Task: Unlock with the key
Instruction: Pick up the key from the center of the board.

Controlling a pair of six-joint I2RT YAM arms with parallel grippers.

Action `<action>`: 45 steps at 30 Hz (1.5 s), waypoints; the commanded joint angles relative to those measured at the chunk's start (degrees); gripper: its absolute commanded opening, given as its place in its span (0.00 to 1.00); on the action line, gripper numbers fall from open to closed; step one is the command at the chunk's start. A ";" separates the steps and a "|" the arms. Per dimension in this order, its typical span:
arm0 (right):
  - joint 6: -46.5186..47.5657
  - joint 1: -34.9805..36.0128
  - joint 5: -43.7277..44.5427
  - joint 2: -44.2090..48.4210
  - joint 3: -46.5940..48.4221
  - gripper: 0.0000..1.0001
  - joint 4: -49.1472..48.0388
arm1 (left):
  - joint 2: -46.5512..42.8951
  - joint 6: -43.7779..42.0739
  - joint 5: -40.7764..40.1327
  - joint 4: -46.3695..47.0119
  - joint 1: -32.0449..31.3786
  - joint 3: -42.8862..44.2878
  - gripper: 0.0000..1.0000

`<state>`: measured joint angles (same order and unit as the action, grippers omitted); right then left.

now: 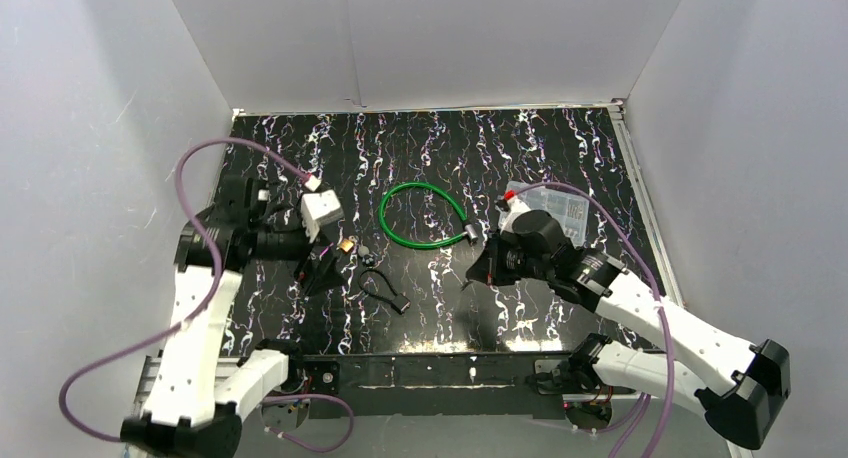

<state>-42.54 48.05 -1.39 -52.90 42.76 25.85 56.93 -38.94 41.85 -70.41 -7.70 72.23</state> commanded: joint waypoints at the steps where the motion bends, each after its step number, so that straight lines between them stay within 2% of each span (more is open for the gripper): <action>1: 5.29 0.66 -14.48 1.32 7.31 0.01 -7.72 | -7.81 -6.91 13.51 5.75 -2.20 -1.40 0.98; 4: 3.94 1.70 -18.43 0.84 10.21 0.01 -11.48 | -8.02 -3.73 16.37 9.13 -4.98 -1.64 0.98; 8: 3.84 5.26 -19.04 -1.85 16.70 0.01 -12.80 | -7.66 6.48 23.83 15.84 -8.27 -5.39 0.98; 10: 4.27 7.68 -18.07 -3.87 19.86 0.01 -12.28 | -8.30 16.50 23.96 24.17 -10.89 -8.92 0.98; 14: 5.20 11.93 -14.37 -6.73 24.83 0.01 -12.38 | -10.13 29.34 21.89 37.57 -15.98 -12.60 0.98; 20: 7.59 16.88 -7.90 -10.36 31.02 0.01 -10.84 | -8.60 37.03 21.23 45.29 -20.27 -11.81 0.98; 25: 8.19 18.53 -5.12 -12.18 33.65 0.01 -10.95 | -9.06 38.50 22.84 45.81 -21.40 -11.95 0.90; 29: 8.68 19.38 -4.10 -13.79 35.34 0.01 -10.92 | -9.51 38.50 21.88 45.85 -21.80 -12.28 0.80; 33: 9.66 20.44 -2.32 -15.15 37.22 0.01 -9.93 | -9.74 38.20 20.82 45.38 -22.25 -12.45 0.75; 38: 10.23 21.03 -0.11 -15.40 37.64 0.01 -9.51 | -10.36 35.18 18.17 42.69 -22.35 -12.00 0.58; 42: 10.84 21.36 2.32 -14.67 37.40 0.01 -8.48 | -11.10 32.98 16.36 40.78 -22.35 -11.67 0.28; 45: 10.85 21.43 2.96 -13.82 36.52 0.01 -8.70 | -11.38 32.18 15.55 39.67 -22.35 -11.35 0.26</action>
<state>-32.91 69.04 -1.17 -68.60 77.56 17.93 46.74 -4.51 58.74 -28.25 -29.80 59.40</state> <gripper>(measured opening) 0.023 0.276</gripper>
